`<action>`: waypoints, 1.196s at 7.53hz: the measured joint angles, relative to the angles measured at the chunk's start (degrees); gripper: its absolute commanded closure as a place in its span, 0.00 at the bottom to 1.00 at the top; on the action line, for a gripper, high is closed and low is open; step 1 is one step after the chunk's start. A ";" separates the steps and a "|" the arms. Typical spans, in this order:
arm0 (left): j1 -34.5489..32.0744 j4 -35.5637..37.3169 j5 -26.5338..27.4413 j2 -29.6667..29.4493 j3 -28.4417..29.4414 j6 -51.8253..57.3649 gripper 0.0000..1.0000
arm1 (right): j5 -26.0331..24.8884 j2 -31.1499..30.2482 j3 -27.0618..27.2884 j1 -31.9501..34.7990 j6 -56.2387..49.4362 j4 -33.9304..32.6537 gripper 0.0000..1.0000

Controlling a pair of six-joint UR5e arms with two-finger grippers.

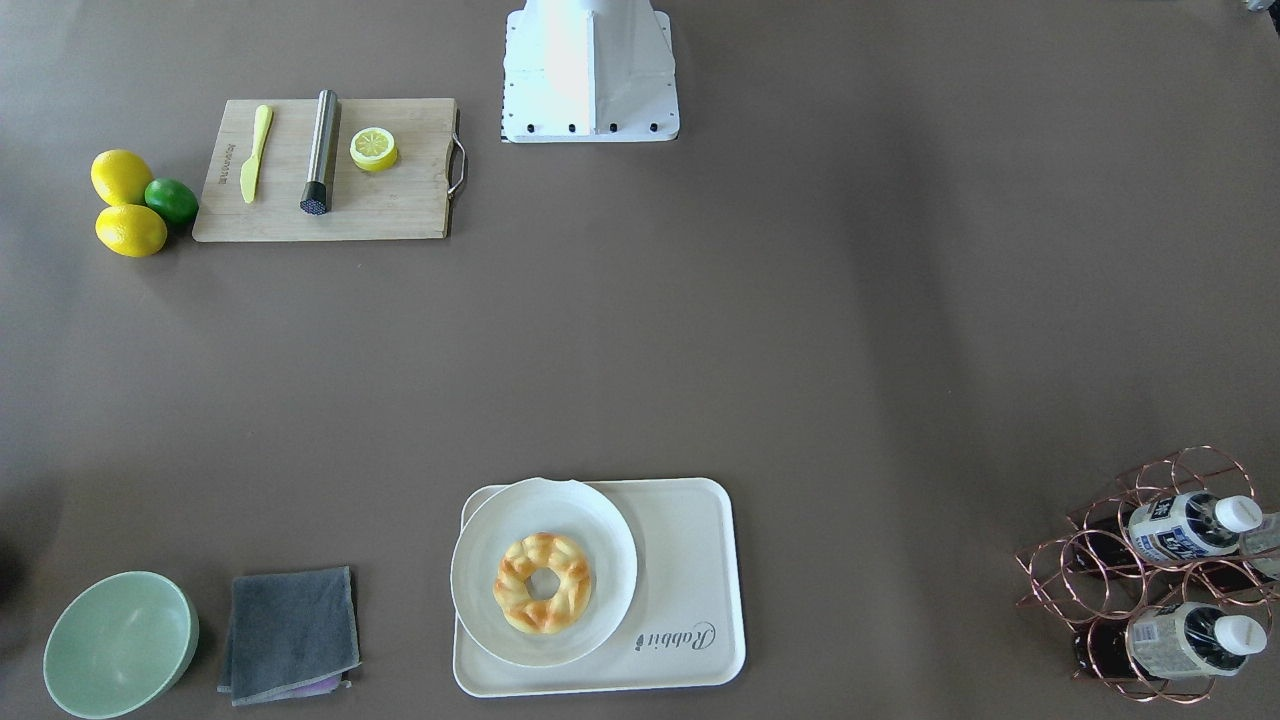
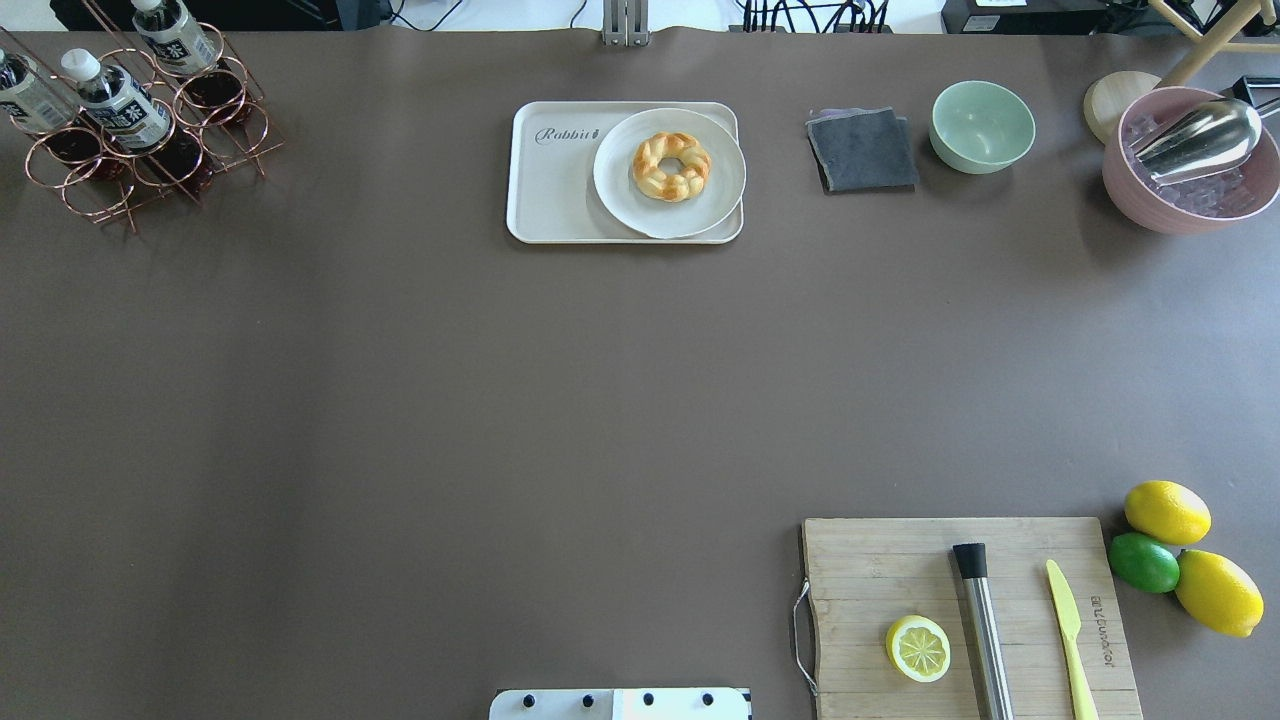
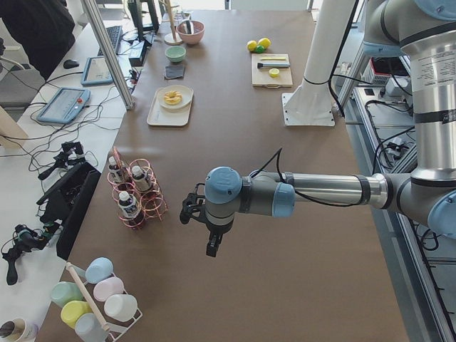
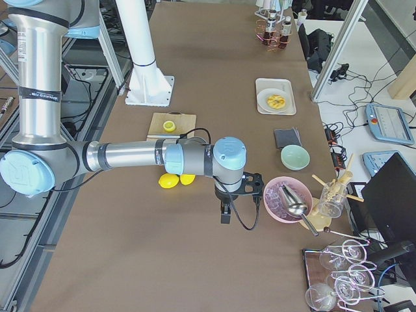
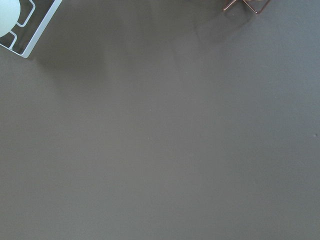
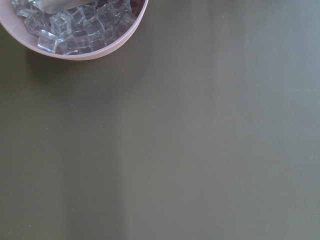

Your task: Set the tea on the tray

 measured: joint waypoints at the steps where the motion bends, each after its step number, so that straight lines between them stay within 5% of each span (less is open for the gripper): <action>1: -0.11 -0.20 0.03 0.09 -0.01 0.02 0.02 | 0.00 -0.04 -0.02 0.00 0.22 0.07 0.00; 9: -0.43 -5.50 -0.14 1.56 0.31 -0.35 0.02 | 0.59 -0.70 -0.57 0.00 0.40 0.17 0.00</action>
